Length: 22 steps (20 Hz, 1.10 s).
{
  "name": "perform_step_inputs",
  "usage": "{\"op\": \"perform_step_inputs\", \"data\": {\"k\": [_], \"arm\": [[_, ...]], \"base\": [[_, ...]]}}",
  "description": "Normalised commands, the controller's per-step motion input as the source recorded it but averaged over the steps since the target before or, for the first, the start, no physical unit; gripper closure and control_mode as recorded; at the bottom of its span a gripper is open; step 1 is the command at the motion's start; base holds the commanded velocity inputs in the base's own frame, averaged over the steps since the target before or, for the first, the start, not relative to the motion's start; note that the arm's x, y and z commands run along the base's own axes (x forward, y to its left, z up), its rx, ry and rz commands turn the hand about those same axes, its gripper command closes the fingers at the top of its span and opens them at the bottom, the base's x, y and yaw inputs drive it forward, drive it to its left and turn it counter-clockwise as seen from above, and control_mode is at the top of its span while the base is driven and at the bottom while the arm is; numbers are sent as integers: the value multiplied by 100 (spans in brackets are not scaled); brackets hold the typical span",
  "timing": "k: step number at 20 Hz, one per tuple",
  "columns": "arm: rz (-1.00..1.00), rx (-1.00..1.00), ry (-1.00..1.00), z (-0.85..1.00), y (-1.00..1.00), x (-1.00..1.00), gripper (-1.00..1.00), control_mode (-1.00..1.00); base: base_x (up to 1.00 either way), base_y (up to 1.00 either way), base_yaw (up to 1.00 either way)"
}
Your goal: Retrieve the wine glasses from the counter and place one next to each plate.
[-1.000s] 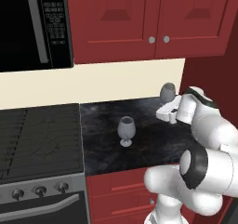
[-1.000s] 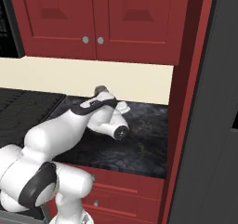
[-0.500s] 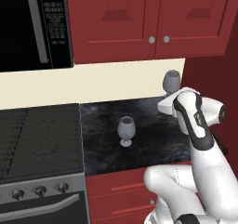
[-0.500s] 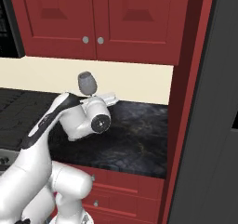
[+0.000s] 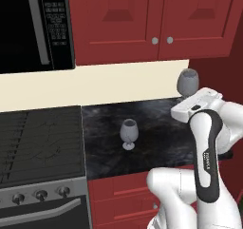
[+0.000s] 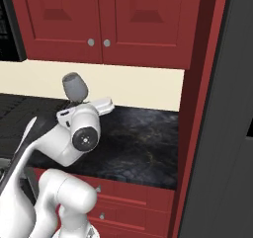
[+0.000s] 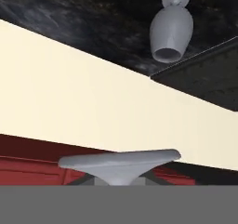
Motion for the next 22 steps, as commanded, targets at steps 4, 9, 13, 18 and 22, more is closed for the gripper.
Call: {"op": "perform_step_inputs", "data": {"k": [4,9,13,18,22], "arm": [[0,0,0,96,0,-69,100,-100],[0,4,22,95,3,-79,100,-100],[0,7,13,54,26,-91,100,-100],[-1,6,-23,2,33,-95,100,-100],[-1,15,-15,0,46,-44,100,-100]], "base": [[0,0,0],[0,0,0],[0,0,0],[0,0,0],[0,0,0]]}}
